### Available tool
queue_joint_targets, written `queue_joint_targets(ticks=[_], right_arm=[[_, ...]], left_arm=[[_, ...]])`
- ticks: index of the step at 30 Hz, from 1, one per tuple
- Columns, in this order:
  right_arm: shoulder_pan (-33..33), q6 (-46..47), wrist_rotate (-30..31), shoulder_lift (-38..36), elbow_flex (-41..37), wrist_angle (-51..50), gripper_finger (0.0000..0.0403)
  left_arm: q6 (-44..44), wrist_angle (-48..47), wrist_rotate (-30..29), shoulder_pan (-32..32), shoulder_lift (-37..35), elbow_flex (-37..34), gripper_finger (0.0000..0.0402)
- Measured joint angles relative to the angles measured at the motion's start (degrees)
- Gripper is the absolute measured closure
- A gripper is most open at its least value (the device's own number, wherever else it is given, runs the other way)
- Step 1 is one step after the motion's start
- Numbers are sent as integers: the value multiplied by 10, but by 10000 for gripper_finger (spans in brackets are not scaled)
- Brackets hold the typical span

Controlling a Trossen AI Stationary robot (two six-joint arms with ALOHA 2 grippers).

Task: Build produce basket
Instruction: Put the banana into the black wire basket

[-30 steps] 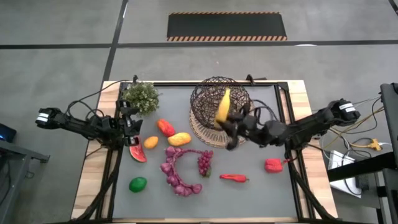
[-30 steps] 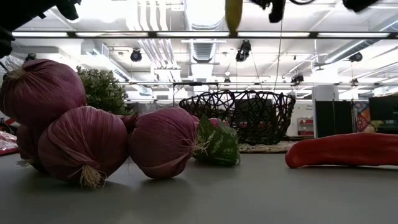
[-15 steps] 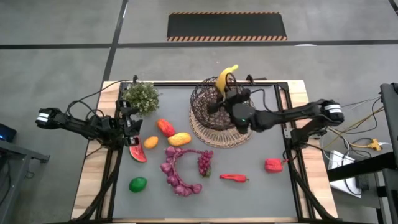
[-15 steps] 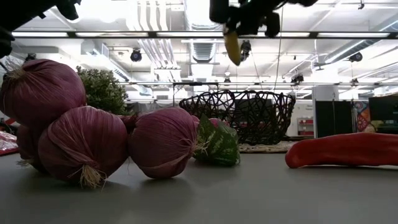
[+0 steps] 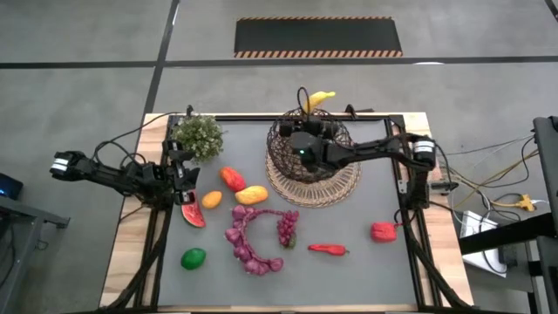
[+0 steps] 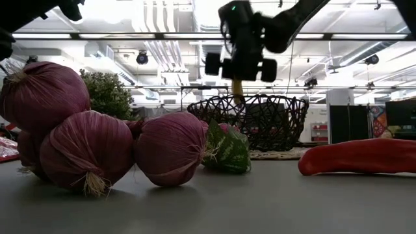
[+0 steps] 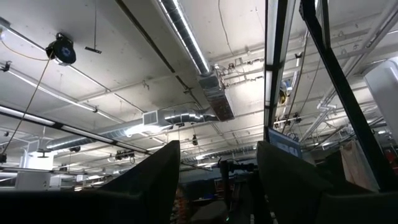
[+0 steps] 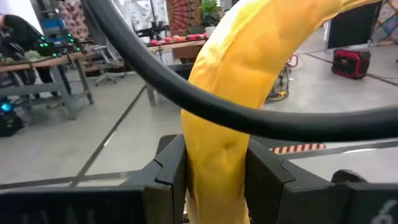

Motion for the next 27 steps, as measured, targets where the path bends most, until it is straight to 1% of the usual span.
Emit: queue_joint_targets(ticks=[4, 9, 15, 18, 24, 27], right_arm=[[-5, 0, 0, 31, 26, 2, 294], [-8, 14, 0, 47, 38, -1, 294], [-8, 111, 0, 65, 20, 0, 294], [-11, 140, 0, 83, 17, -1, 294], [-13, 140, 0, 112, 31, -1, 294], [-15, 120, -1, 117, 38, -2, 293]], left_arm=[[0, 0, 0, 0, 0, 0, 206], [0, 0, 0, 0, 0, 0, 206], [0, 0, -1, 0, 0, 0, 206], [0, 0, -1, 0, 0, 0, 206], [0, 0, -1, 0, -2, 0, 206], [0, 0, -1, 0, -2, 0, 206]])
